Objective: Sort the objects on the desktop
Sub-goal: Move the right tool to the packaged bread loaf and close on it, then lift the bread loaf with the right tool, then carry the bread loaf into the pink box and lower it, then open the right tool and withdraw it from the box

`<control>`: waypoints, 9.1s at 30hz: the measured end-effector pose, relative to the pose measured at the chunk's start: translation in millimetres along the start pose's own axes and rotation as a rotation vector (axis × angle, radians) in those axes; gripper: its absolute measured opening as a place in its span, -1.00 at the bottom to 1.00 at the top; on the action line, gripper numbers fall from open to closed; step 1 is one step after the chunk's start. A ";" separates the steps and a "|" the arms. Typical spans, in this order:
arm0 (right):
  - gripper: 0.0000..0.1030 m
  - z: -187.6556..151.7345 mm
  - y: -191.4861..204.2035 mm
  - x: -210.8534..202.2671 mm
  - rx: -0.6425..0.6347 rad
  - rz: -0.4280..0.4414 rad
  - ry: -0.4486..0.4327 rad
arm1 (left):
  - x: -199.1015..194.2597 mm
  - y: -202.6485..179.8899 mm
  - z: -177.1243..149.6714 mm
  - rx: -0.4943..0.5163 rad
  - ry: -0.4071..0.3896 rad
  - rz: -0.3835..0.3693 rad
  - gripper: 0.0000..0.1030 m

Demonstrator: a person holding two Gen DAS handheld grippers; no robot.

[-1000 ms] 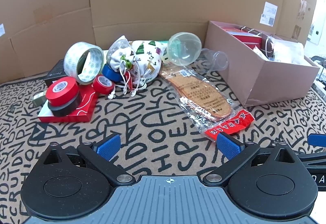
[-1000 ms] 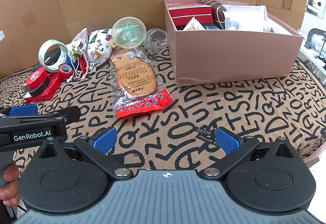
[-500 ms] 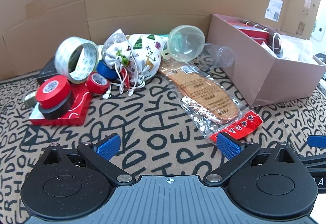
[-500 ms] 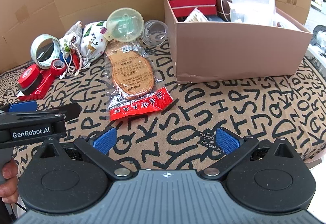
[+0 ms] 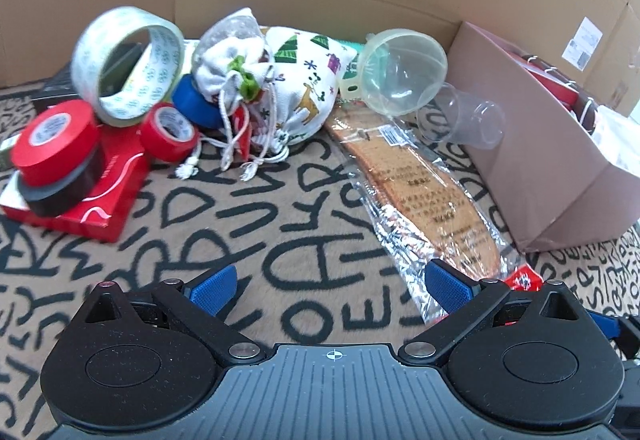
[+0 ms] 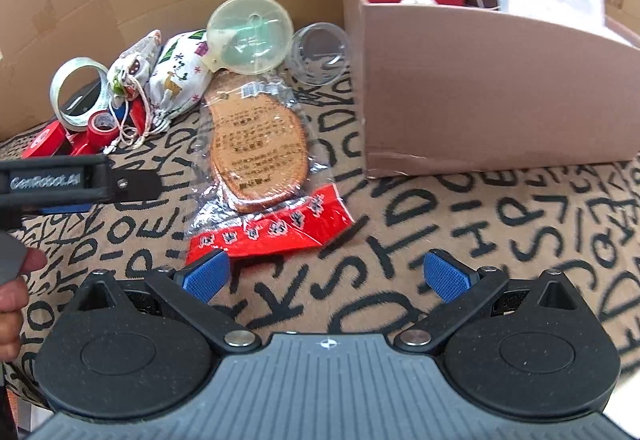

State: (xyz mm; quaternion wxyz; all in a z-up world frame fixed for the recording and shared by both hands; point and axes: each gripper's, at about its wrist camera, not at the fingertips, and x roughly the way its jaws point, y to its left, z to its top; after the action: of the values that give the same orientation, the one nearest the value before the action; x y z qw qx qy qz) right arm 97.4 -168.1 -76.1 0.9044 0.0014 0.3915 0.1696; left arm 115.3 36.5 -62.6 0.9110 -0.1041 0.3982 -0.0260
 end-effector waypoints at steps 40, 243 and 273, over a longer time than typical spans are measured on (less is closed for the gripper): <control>-0.35 -6.0 11.0 -14.8 -0.231 0.246 -0.116 | 5.9 -20.9 4.6 0.140 0.032 -0.123 -0.93; -0.61 138.3 -214.0 -53.6 -0.061 -0.226 -0.370 | 35.0 -253.4 137.6 0.360 0.018 -0.397 0.39; 0.99 74.2 -100.6 -117.8 -0.127 -0.035 -0.590 | -54.1 -97.4 41.2 0.155 -0.259 -0.247 1.00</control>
State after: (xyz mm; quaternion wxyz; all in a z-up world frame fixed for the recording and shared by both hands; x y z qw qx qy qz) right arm 105.8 -289.5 45.1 0.9802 -0.0125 0.1001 0.1706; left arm 112.0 -44.6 24.1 0.9499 -0.0842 0.2584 -0.1547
